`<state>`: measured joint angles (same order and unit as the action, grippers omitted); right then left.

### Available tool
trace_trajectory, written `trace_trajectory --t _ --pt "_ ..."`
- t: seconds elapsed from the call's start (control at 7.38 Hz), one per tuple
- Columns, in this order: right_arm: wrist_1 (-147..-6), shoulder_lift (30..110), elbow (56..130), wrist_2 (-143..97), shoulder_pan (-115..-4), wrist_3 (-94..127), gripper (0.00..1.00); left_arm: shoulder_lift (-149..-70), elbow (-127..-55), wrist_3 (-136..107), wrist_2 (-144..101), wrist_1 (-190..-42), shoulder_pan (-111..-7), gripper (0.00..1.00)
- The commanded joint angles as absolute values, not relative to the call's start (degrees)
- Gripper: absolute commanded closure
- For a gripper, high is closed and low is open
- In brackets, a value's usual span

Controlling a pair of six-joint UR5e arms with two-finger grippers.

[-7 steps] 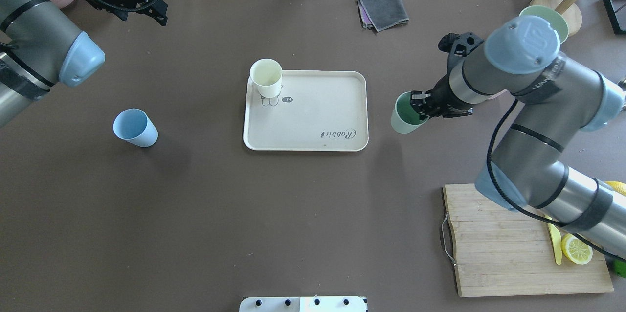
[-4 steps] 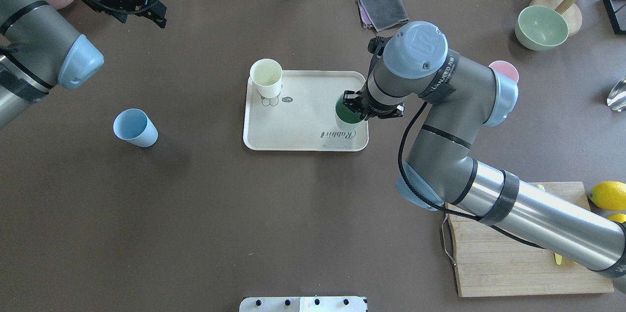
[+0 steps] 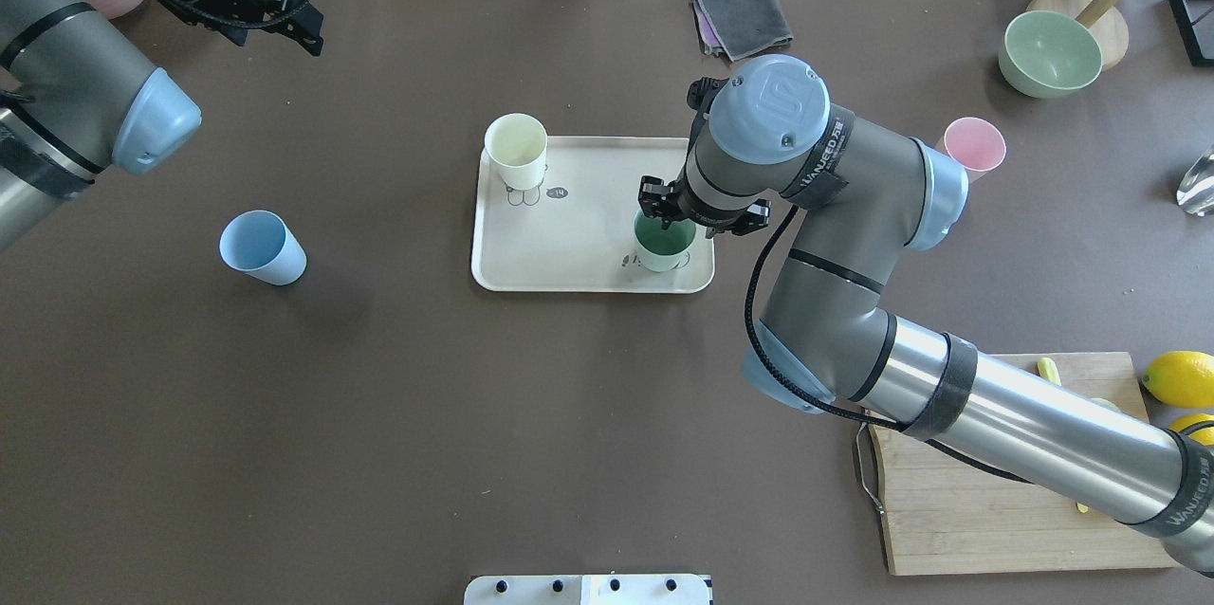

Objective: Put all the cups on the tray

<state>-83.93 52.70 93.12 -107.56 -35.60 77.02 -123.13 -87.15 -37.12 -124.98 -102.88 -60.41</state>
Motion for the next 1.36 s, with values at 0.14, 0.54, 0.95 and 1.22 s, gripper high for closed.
trace_trajectory --t 0.14,0.54,0.95,1.22 --pt "-84.7 53.9 93.7 -117.7 -48.1 67.8 0.00 -115.2 -95.0 -38.1 -124.9 -102.8 -60.1 0.02" --pt "-93.5 55.7 93.6 -124.8 -61.5 45.9 0.00 -100.0 -100.5 -40.7 -124.3 -111.5 -56.0 0.02" --pt "-93.1 60.1 94.0 -126.9 -66.1 36.4 0.00 -97.4 -99.3 -50.3 -118.2 -117.1 -46.8 0.02" --pt "-92.9 61.8 94.0 -126.7 -66.4 33.5 0.00 -97.7 -97.7 -50.2 -116.6 -117.2 -44.7 0.73"
